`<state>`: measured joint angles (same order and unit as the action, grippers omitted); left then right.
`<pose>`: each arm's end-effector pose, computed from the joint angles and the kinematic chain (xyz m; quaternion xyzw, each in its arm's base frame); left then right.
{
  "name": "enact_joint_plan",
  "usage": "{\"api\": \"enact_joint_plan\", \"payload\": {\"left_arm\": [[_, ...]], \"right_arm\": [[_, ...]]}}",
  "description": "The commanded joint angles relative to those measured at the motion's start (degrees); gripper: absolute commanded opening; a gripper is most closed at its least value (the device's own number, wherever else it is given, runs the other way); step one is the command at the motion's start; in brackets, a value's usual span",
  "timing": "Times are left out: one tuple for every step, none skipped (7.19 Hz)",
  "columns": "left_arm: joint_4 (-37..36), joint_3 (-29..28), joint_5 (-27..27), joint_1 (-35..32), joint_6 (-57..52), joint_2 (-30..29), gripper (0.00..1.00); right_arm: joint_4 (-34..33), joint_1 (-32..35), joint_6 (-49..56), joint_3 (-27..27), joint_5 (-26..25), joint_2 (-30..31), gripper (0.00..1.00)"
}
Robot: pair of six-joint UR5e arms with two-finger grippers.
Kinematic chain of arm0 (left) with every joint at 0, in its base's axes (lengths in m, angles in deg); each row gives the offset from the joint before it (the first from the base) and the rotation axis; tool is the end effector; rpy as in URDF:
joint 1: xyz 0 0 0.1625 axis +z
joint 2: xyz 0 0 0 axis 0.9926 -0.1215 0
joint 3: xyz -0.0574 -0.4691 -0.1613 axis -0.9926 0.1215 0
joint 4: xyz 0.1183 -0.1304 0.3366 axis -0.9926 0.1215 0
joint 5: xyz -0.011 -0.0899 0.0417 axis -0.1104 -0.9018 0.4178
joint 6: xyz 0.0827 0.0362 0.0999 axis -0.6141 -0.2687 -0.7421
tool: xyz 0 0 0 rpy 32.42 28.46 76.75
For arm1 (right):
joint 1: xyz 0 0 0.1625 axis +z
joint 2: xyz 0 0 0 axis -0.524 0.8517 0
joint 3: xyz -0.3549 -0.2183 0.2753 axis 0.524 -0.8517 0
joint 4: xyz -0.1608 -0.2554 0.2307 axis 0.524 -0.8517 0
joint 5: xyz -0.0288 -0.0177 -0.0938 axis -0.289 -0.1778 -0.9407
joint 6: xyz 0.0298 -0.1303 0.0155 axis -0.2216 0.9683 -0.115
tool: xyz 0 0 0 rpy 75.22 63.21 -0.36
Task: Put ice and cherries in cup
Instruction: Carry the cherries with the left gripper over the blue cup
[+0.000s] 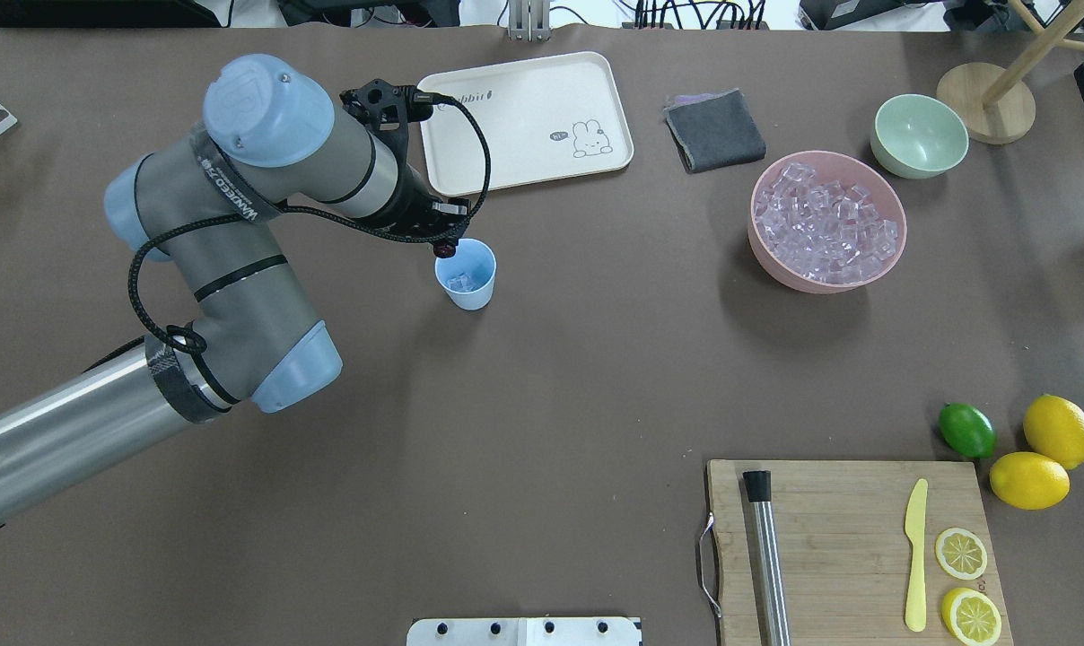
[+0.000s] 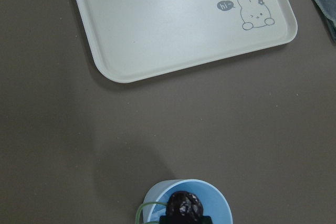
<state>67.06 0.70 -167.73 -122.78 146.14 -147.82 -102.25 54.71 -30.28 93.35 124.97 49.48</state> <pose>0.5211 -0.5386 0.2986 0.1274 0.5054 0.0060 0.8534 -0.0109 -0.5304 0.6923 0.1356 -0.4464 -0.1897 0.8639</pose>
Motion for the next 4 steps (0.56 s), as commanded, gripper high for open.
{"api": "enact_joint_plan", "payload": {"left_arm": [[0.03,-0.31,0.63,0.73,0.03,-0.04,0.0],[0.03,-0.31,0.63,0.82,0.03,-0.04,0.0],[0.11,-0.58,1.15,1.25,0.03,-0.04,0.0],[0.29,-0.67,2.64,2.13,0.38,-0.13,0.0]], "right_arm": [[-2.44,0.43,0.26,0.02,0.07,-1.36,0.98],[-4.9,0.26,0.17,0.28,-0.81,-3.19,0.98],[-7.71,-0.09,-0.27,0.72,-2.38,-4.78,0.98],[-15.13,-0.7,-1.14,0.55,-3.27,-7.23,0.97]]}}
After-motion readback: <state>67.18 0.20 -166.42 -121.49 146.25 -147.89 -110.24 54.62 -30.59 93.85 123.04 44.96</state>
